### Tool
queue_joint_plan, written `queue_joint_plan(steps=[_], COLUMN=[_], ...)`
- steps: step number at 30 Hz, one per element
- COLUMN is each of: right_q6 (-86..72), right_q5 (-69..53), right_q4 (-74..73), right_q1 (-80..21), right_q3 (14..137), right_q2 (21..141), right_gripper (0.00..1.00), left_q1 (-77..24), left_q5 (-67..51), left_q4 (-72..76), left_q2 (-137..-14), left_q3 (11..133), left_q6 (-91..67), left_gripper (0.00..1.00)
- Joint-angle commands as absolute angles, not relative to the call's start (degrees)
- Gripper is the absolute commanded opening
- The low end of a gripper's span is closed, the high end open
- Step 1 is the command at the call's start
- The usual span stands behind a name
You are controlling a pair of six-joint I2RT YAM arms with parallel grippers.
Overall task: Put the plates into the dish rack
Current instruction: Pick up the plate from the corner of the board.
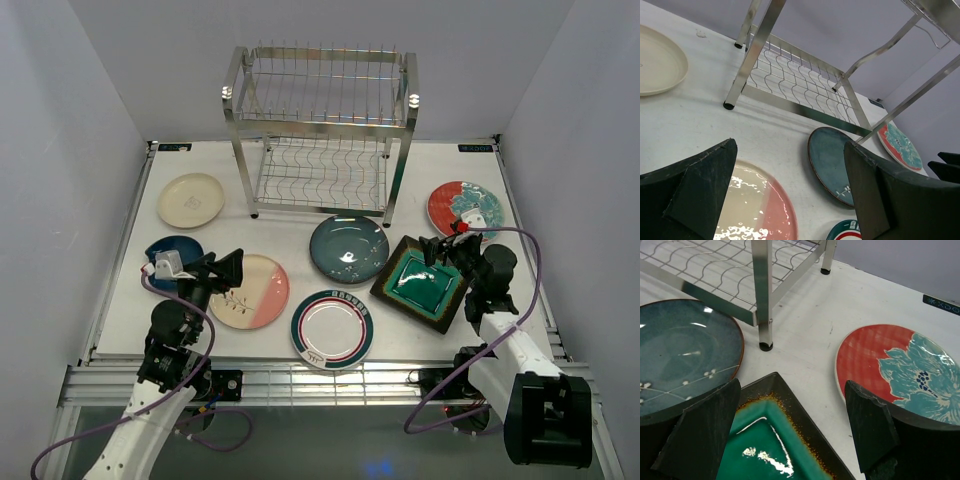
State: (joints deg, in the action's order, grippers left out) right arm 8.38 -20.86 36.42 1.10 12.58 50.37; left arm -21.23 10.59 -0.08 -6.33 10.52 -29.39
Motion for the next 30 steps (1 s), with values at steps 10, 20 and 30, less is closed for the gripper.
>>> queue_joint_plan(steps=[10,20,30], right_q6=[22.67,36.64,39.99], right_q5=[-13.37,-8.71,-7.91], right_q4=[25.94,27.51,29.18], right_q1=[1.23,1.23,1.23], right_q3=[23.19,29.35,33.92], right_q2=[58.35,74.16,84.10], right_gripper=[0.90,0.91,0.97], left_q1=[-21.36,-21.36,-21.36], left_q5=[14.15,14.24,14.50], left_q4=[-1.67,-1.93,-2.55], left_q2=[-4.22,-4.83,-3.34], left_q3=[8.61,8.70,8.53], left_q6=[-34.80,-34.37,-34.37], left_gripper=[0.98,0.98,0.98])
